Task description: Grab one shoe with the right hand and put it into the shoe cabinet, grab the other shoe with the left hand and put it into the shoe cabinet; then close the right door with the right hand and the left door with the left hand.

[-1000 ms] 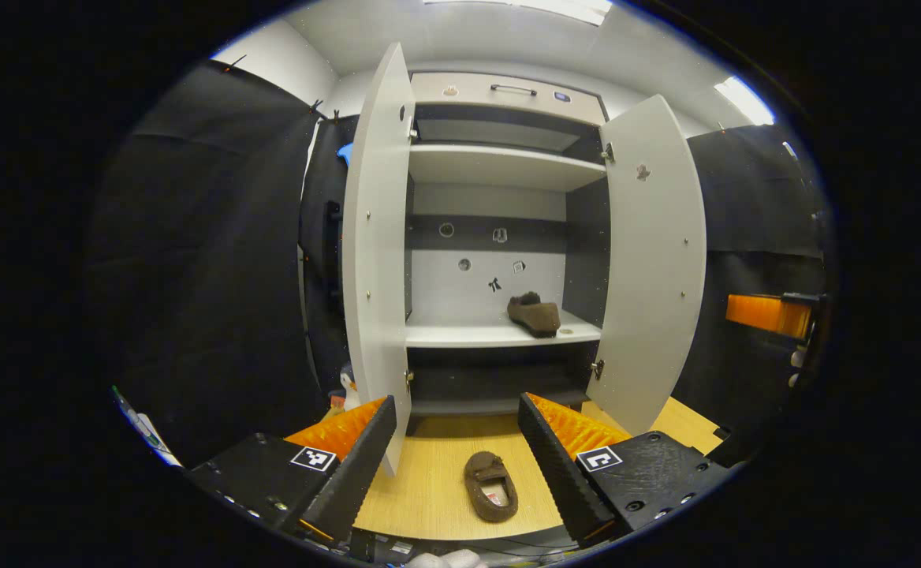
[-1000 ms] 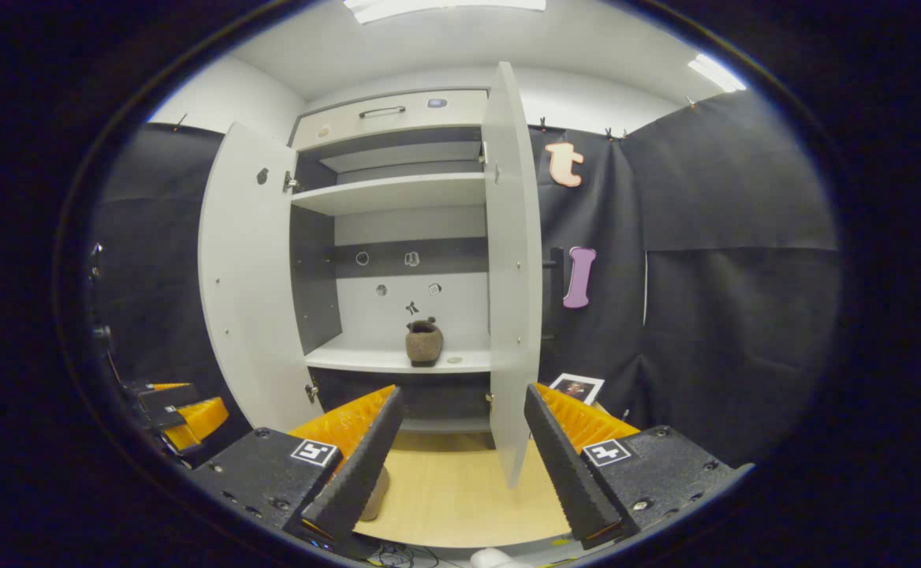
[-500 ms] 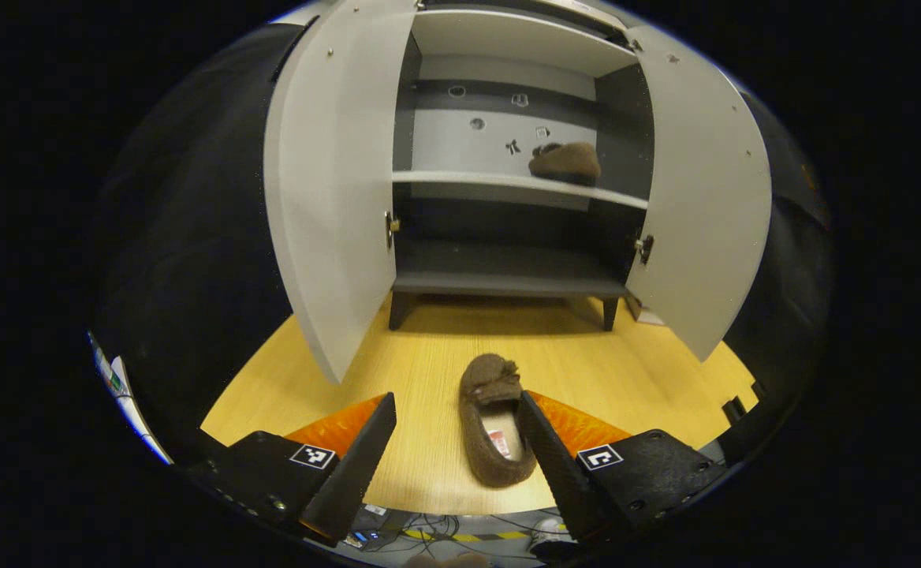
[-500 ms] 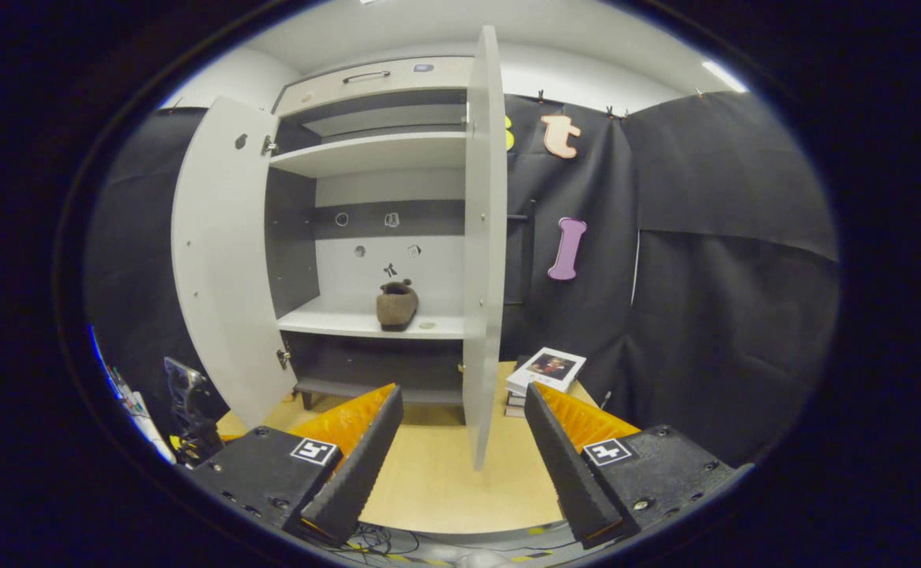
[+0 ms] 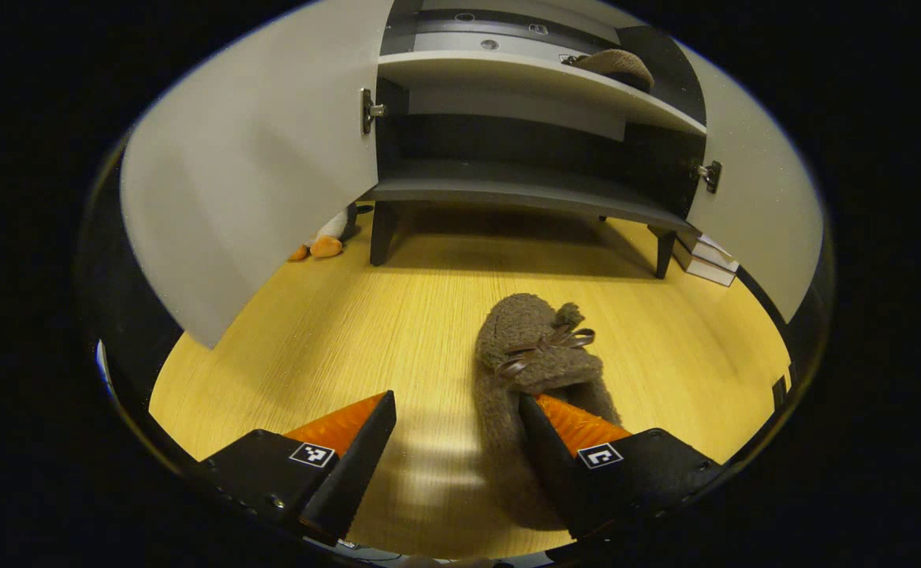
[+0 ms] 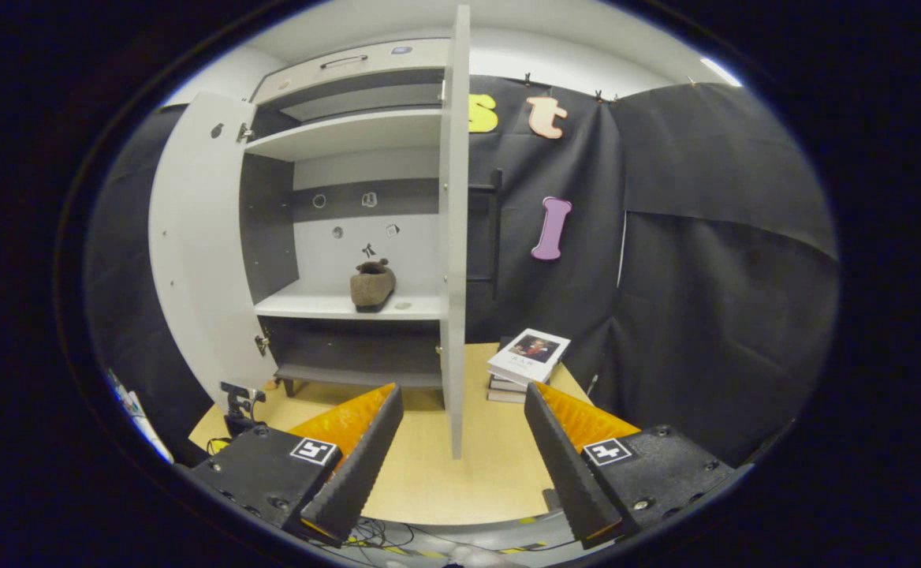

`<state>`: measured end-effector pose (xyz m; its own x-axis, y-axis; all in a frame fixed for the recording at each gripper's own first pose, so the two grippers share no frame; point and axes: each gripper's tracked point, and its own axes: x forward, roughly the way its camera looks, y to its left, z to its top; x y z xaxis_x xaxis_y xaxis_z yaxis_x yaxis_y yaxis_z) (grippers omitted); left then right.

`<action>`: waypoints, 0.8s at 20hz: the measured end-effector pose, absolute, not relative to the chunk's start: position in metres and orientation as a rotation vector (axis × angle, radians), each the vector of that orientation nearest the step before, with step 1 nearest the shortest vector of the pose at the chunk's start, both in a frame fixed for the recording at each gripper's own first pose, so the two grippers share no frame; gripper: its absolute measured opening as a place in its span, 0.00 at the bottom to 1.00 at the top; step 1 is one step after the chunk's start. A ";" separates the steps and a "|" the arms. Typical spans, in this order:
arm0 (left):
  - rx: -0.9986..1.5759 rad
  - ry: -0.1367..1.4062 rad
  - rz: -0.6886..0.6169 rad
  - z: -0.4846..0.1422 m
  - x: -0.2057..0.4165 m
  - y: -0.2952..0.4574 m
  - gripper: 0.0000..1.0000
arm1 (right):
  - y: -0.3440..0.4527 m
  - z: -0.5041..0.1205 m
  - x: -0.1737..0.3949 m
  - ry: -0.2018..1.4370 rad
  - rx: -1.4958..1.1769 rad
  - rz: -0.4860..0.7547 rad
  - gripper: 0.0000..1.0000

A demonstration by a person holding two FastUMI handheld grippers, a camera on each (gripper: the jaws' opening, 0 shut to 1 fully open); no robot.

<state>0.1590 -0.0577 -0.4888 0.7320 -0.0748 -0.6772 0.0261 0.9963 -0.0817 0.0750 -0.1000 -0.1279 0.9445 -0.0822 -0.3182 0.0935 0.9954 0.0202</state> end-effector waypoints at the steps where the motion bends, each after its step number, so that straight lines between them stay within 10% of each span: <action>1: -0.067 0.753 -0.067 -0.493 0.165 -0.059 0.96 | -0.103 -0.130 0.076 0.330 0.039 -0.096 0.98; 7: -0.066 0.718 -0.102 -0.504 0.204 -0.073 0.95 | -0.117 -0.128 0.077 0.314 0.049 -0.129 0.99; 13: -0.002 0.741 -0.075 -0.501 0.214 -0.079 0.13 | -0.117 -0.126 0.075 0.303 0.061 -0.124 0.99; 16: -0.007 0.723 -0.095 -0.475 0.214 -0.084 0.06 | -0.111 -0.122 0.075 0.286 0.068 -0.105 0.99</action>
<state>0.2141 -0.0838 -0.4755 0.7457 -0.0893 -0.6602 0.0841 0.9957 -0.0397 0.0752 -0.1108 -0.1218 0.9538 -0.0940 -0.2854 0.1134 0.9922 0.0520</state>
